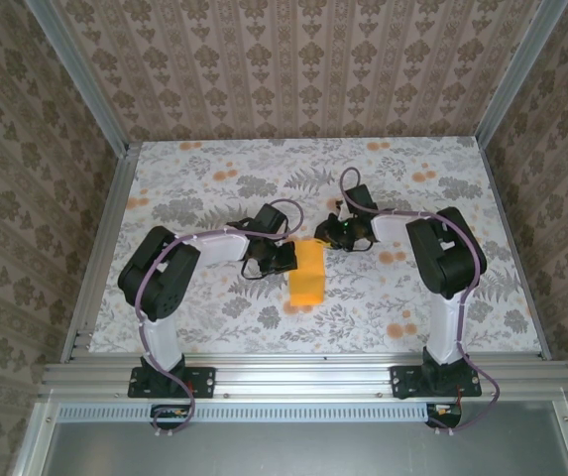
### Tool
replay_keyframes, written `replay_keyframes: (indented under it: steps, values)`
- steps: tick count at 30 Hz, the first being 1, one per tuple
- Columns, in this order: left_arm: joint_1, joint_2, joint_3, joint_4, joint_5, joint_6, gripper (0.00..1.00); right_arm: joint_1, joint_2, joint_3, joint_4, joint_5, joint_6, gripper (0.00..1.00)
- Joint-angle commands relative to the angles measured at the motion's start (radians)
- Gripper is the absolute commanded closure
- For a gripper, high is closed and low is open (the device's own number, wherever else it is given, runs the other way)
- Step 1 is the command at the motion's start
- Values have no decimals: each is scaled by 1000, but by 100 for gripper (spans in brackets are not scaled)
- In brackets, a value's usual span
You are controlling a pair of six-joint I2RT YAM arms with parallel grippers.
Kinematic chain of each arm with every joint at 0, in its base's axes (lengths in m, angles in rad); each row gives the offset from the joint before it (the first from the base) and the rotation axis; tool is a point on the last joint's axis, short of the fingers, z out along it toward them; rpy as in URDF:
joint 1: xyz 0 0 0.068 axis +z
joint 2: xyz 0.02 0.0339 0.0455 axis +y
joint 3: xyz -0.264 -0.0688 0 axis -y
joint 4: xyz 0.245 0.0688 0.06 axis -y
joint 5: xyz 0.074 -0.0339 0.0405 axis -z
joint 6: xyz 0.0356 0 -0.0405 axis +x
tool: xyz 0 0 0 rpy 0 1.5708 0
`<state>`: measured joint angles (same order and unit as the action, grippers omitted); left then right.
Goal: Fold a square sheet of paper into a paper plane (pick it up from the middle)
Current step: Fold the square sheet of paper in half at the center of the table.
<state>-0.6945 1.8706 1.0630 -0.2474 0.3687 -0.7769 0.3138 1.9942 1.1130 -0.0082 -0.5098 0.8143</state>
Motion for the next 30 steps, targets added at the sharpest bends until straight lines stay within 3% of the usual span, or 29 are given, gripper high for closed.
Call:
replay_keyframes:
  steps: [1, 10, 17, 30]
  values:
    - [-9, 59, -25, -148, -96, 36, 95, -21, -68, -20, -47, 106, 16, 81]
    - [-16, 77, -12, -131, -93, 16, 95, 61, -274, -188, -46, -41, -32, 80]
    - [-17, 79, -20, -117, -97, 0, 95, 139, -282, -257, -87, -94, -22, 82]
    - [-19, 88, -29, -113, -104, -13, 96, 143, -234, -344, -29, -159, -18, 82]
